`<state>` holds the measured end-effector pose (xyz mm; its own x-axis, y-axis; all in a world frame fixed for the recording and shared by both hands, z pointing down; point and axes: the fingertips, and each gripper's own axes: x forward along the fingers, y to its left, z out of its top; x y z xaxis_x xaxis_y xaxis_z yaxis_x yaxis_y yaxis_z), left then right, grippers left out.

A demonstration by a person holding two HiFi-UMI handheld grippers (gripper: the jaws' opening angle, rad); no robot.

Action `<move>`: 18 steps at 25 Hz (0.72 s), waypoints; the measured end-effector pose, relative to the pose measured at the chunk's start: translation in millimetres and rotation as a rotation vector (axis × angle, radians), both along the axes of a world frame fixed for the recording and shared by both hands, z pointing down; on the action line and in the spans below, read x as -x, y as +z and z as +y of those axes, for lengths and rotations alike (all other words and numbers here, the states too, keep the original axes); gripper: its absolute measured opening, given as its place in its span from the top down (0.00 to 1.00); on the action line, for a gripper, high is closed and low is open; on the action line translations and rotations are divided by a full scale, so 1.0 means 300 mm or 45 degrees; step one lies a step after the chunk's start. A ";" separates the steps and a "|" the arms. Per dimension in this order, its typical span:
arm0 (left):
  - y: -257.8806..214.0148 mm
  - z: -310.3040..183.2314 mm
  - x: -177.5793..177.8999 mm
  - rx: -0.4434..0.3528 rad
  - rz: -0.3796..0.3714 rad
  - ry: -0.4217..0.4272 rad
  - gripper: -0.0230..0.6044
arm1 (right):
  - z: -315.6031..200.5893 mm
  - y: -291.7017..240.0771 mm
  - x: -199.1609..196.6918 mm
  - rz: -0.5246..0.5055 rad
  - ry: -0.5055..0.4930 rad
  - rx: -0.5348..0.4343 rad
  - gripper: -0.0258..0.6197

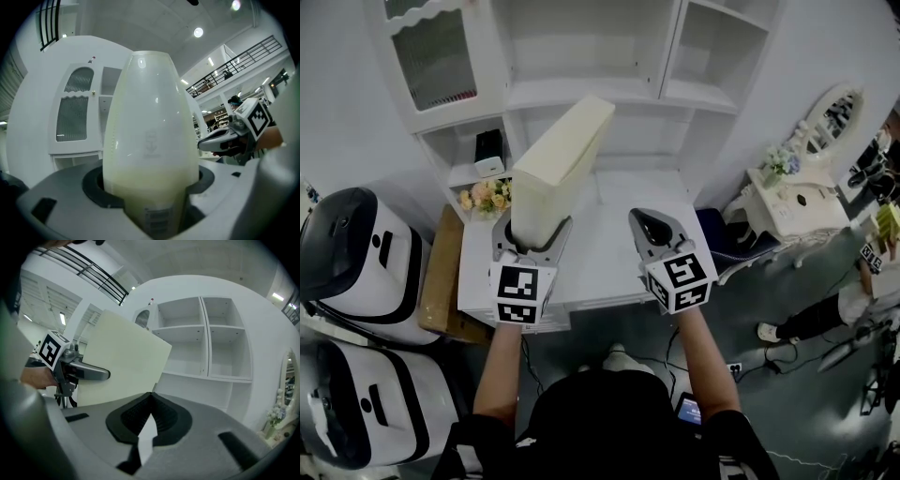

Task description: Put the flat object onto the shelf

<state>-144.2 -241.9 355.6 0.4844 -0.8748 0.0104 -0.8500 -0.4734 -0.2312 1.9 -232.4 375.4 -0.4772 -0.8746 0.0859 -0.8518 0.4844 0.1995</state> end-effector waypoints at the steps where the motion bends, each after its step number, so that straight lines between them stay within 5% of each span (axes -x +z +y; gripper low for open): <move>1: -0.002 -0.005 -0.003 -0.002 -0.001 -0.002 0.47 | -0.008 0.001 -0.005 -0.002 -0.001 0.002 0.98; 18: -0.026 -0.162 -0.058 -0.018 -0.090 -0.111 0.47 | -0.184 -0.019 -0.072 -0.011 -0.077 -0.009 0.98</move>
